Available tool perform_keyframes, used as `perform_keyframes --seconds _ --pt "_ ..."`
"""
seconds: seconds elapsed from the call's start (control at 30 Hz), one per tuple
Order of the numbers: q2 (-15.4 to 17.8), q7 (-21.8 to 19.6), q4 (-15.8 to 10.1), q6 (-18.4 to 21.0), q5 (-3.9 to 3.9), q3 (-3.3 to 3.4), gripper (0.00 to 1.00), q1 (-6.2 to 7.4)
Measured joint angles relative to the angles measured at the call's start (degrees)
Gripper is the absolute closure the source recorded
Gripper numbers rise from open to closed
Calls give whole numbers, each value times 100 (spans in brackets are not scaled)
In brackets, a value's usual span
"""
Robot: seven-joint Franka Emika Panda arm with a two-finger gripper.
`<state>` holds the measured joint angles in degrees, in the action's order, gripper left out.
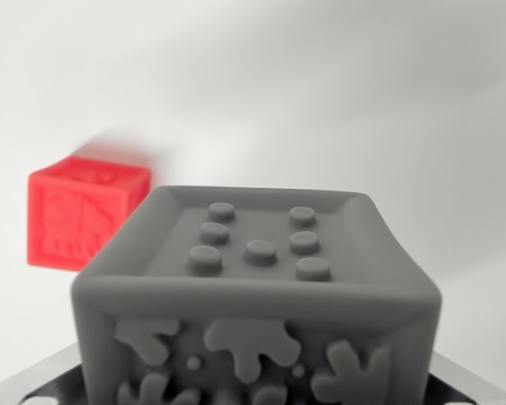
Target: Destack cube
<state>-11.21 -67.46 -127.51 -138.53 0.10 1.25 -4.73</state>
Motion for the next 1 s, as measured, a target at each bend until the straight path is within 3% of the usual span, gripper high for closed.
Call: perform_keyframes --seconds 1.0 --pt "-112 976 -138 -249 41 107 100 -490"
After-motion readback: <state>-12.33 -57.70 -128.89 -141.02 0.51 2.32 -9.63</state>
